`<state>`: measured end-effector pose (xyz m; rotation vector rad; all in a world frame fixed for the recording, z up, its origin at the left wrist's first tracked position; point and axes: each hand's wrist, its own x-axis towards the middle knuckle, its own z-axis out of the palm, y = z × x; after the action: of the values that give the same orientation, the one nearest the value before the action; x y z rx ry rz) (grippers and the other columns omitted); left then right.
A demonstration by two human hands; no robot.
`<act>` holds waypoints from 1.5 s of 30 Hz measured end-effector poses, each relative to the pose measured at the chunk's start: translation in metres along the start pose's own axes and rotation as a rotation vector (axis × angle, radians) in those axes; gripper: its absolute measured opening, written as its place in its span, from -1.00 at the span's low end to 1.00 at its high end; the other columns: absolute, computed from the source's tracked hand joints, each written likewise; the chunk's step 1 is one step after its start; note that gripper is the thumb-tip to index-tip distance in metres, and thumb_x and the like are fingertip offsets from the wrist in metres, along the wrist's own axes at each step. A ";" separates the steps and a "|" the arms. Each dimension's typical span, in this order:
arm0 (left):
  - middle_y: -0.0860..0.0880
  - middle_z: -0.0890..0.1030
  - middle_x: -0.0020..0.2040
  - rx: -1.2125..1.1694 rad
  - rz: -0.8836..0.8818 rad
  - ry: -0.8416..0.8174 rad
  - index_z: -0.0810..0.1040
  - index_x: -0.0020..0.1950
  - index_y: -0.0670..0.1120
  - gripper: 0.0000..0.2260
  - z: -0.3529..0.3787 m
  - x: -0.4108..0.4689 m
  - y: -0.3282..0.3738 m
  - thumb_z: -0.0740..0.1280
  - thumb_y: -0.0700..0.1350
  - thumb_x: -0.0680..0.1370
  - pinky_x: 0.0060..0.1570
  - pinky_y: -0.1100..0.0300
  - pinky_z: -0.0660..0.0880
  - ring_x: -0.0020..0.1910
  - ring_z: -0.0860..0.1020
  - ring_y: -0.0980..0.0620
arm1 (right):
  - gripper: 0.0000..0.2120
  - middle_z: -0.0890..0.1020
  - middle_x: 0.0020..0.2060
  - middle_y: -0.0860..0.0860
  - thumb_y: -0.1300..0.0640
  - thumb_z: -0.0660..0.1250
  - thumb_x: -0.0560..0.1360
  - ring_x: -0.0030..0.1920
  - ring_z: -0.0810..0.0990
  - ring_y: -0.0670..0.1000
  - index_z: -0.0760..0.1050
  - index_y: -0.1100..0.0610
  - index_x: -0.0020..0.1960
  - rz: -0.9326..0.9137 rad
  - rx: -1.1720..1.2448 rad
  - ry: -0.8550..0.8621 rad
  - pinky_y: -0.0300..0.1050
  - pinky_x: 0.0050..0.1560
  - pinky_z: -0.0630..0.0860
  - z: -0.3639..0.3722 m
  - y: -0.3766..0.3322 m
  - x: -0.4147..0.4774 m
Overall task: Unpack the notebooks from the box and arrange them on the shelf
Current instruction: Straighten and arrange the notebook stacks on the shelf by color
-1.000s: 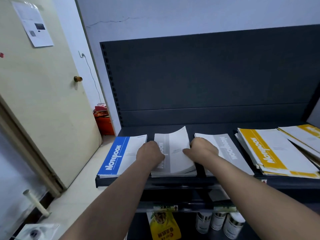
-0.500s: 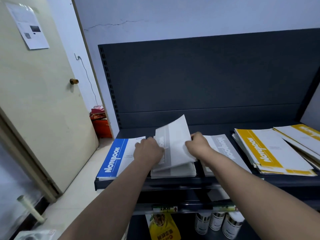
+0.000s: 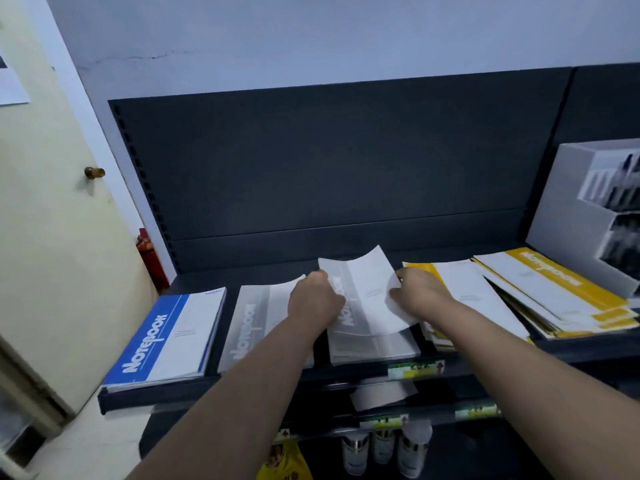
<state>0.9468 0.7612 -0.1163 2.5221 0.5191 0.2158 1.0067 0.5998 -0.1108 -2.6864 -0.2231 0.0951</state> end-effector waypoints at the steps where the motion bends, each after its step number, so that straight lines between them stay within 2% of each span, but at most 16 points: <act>1: -0.11 0.56 0.20 0.045 -0.001 -0.009 0.49 0.25 -0.16 -0.66 0.005 0.000 0.003 0.34 -0.14 0.48 0.04 0.17 0.41 0.21 0.51 -0.12 | -0.74 0.60 0.15 0.11 0.14 0.22 0.51 0.13 0.57 0.16 0.54 0.12 0.16 0.009 -0.035 -0.019 -0.09 0.04 0.49 0.002 0.004 0.002; 5: -0.09 0.59 -0.05 0.170 -0.005 -0.043 0.47 -0.07 -0.13 -0.89 0.017 0.002 0.006 0.35 -0.14 0.48 -0.16 0.18 0.36 0.06 0.57 -0.11 | -0.72 0.56 0.21 0.08 0.12 0.22 0.53 0.19 0.54 0.15 0.50 0.11 0.22 0.016 -0.169 -0.072 -0.12 -0.04 0.41 0.010 0.012 0.006; 9: -0.11 0.60 0.06 0.245 0.007 -0.032 0.50 0.05 -0.15 -0.81 0.023 0.004 0.008 0.38 -0.12 0.49 -0.11 0.19 0.36 0.10 0.56 -0.11 | -0.80 0.58 0.13 0.08 0.16 0.25 0.53 0.13 0.56 0.14 0.50 0.15 0.12 -0.016 -0.247 -0.097 -0.15 -0.10 0.39 0.016 0.013 0.007; 12: -0.10 0.60 0.08 0.280 0.012 -0.044 0.50 0.08 -0.15 -0.77 0.026 0.005 0.006 0.39 -0.12 0.48 -0.11 0.19 0.36 0.10 0.56 -0.10 | -0.83 0.59 0.10 0.08 0.16 0.26 0.52 0.11 0.57 0.14 0.52 0.16 0.09 -0.052 -0.285 -0.080 -0.16 -0.12 0.39 0.020 0.013 0.004; 18: -0.11 0.57 0.12 0.285 0.007 -0.074 0.47 0.13 -0.16 -0.74 0.029 0.006 0.000 0.39 -0.11 0.49 -0.10 0.18 0.37 0.12 0.54 -0.10 | -0.77 0.55 0.18 0.08 0.14 0.26 0.54 0.17 0.54 0.12 0.51 0.13 0.18 -0.090 -0.375 -0.062 -0.15 -0.11 0.37 0.023 0.012 0.001; 21: -0.14 0.46 0.20 0.297 0.016 -0.078 0.46 0.20 -0.18 -0.67 0.030 0.005 0.000 0.41 -0.10 0.49 -0.04 0.16 0.42 0.11 0.54 -0.11 | -0.70 0.40 0.27 0.07 0.14 0.28 0.52 0.26 0.42 0.11 0.48 0.10 0.25 -0.153 -0.476 -0.025 -0.09 -0.07 0.34 0.023 0.010 -0.002; 23: -0.15 0.48 0.18 0.332 0.041 -0.089 0.50 0.13 -0.18 -0.76 0.032 0.005 0.001 0.39 -0.14 0.50 -0.06 0.17 0.42 0.09 0.55 -0.11 | -0.67 0.37 0.28 0.07 0.18 0.25 0.51 0.31 0.34 0.10 0.47 0.06 0.28 -0.201 -0.545 -0.031 -0.05 0.05 0.37 0.022 0.007 -0.004; 26: -0.14 0.59 0.10 0.353 0.064 -0.053 0.53 -0.02 -0.16 -0.93 0.025 0.007 -0.001 0.32 -0.21 0.51 -0.14 0.18 0.41 0.06 0.57 -0.10 | -0.65 0.42 0.26 0.06 0.23 0.22 0.50 0.33 0.33 0.11 0.49 0.05 0.26 -0.257 -0.606 -0.044 0.01 0.19 0.33 0.022 -0.003 -0.007; 30: -0.11 0.59 0.15 0.380 -0.044 0.155 0.54 0.18 -0.12 -0.77 -0.022 0.014 -0.034 0.23 -0.20 0.54 -0.08 0.10 0.41 0.18 0.50 -0.15 | -0.65 0.45 0.27 0.03 0.15 0.21 0.54 0.32 0.35 0.11 0.47 -0.03 0.31 -0.415 -0.452 -0.046 0.08 0.24 0.30 0.029 -0.021 -0.010; 34: -0.11 0.59 0.08 0.404 -0.223 0.047 0.49 0.16 -0.16 -0.76 -0.051 0.010 -0.084 0.25 -0.11 0.54 -0.06 0.10 0.41 0.15 0.49 -0.18 | -0.65 0.46 0.30 0.03 0.00 0.23 0.53 0.32 0.35 0.12 0.48 -0.02 0.30 -0.505 -0.348 -0.139 0.08 0.22 0.31 0.046 -0.048 -0.024; 37: -0.11 0.58 0.10 0.344 -0.237 -0.053 0.48 0.19 -0.17 -0.69 -0.053 0.002 -0.098 0.33 -0.01 0.53 0.00 0.09 0.46 0.13 0.53 -0.15 | -0.64 0.45 0.30 0.05 -0.01 0.21 0.54 0.32 0.37 0.13 0.45 0.02 0.31 -0.514 -0.342 -0.193 0.08 0.21 0.35 0.060 -0.061 -0.029; 41: -0.09 0.56 0.14 0.328 -0.222 -0.066 0.46 0.18 -0.13 -0.64 -0.049 -0.003 -0.103 0.39 0.01 0.48 0.00 0.10 0.46 0.16 0.52 -0.13 | -0.67 0.44 0.30 0.04 0.02 0.16 0.57 0.29 0.42 0.13 0.46 0.01 0.30 -0.458 -0.350 -0.216 0.05 0.20 0.42 0.063 -0.065 -0.031; 43: -0.10 0.56 0.15 0.325 -0.211 -0.068 0.45 0.18 -0.13 -0.63 -0.047 -0.004 -0.105 0.40 0.00 0.46 -0.04 0.11 0.44 0.18 0.50 -0.14 | -0.70 0.47 0.26 0.02 0.04 0.12 0.58 0.24 0.47 0.13 0.51 0.01 0.23 -0.422 -0.324 -0.204 0.03 0.15 0.45 0.063 -0.067 -0.033; 45: -0.11 0.56 0.16 0.312 -0.198 -0.064 0.45 0.19 -0.13 -0.62 -0.047 -0.003 -0.107 0.41 0.00 0.46 -0.05 0.11 0.41 0.20 0.49 -0.15 | -0.71 0.52 0.15 0.03 0.05 0.08 0.58 0.14 0.50 0.14 0.56 0.06 0.07 -0.387 -0.271 -0.161 -0.02 0.04 0.47 0.064 -0.071 -0.034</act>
<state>0.8980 0.8650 -0.1359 2.7406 0.8260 -0.0236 0.9563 0.6844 -0.1363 -2.8440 -0.8550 0.1721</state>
